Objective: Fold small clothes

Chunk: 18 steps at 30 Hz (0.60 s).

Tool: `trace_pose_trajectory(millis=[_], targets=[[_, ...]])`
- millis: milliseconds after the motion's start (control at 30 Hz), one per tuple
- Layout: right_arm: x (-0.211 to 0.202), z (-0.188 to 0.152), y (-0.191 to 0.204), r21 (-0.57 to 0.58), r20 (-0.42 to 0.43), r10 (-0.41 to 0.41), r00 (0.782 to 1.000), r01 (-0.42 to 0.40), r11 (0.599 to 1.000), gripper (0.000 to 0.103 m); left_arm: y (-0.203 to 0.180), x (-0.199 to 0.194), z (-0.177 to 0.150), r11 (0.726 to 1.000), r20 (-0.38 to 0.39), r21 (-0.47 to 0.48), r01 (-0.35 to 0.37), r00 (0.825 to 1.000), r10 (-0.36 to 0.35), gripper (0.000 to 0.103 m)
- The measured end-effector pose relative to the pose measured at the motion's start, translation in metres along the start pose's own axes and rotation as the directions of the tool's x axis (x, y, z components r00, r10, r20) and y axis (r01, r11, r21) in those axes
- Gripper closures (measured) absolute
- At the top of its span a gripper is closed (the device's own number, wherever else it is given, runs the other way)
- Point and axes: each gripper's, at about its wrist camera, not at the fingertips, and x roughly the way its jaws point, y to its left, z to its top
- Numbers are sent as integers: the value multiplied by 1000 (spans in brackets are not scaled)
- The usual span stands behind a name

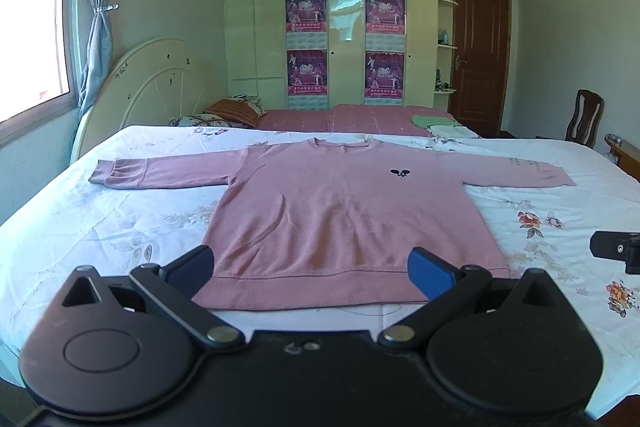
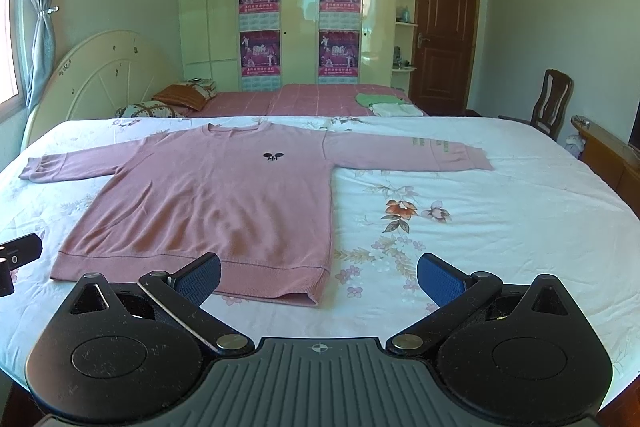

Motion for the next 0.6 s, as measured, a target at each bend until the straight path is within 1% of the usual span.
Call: trace_pose_trajectory(millis=[33, 67, 133, 267, 433, 500, 533, 567, 600], targets=[[0, 0, -1, 2, 1, 10, 1000, -10, 1000, 0, 0, 1, 0, 1000, 0, -9, -17, 1000, 17, 0], [0, -1, -2, 4, 3, 16, 1000, -16, 1000, 0, 0, 2, 0, 1000, -4, -14, -13, 1000, 13, 0], [1, 0, -2, 0, 5, 16, 1000, -16, 1000, 0, 1, 5, 0, 999, -19, -34, 19, 1000, -20, 0], [4, 1, -5, -7, 21, 9, 1000, -9, 1000, 0, 0, 9, 0, 995, -5, -47, 85, 996, -85, 0], [6, 5, -14, 6, 50, -13, 999, 13, 1000, 0, -12, 20, 2, 996, 18, -12, 85, 996, -84, 0], [8, 7, -19, 16, 52, -17, 998, 16, 1000, 0, -14, 27, 3, 997, 11, -10, 74, 997, -74, 0], [9, 8, -21, 19, 52, -22, 998, 21, 1000, 0, -15, 31, 4, 996, -2, -11, 86, 996, -86, 0], [11, 9, -23, 20, 51, -28, 998, 27, 999, 0, -14, 35, 7, 993, -16, -21, 113, 993, -113, 0], [13, 10, -25, 22, 47, -34, 998, 33, 999, 0, -13, 38, 9, 991, -18, -37, 130, 991, -130, 0]])
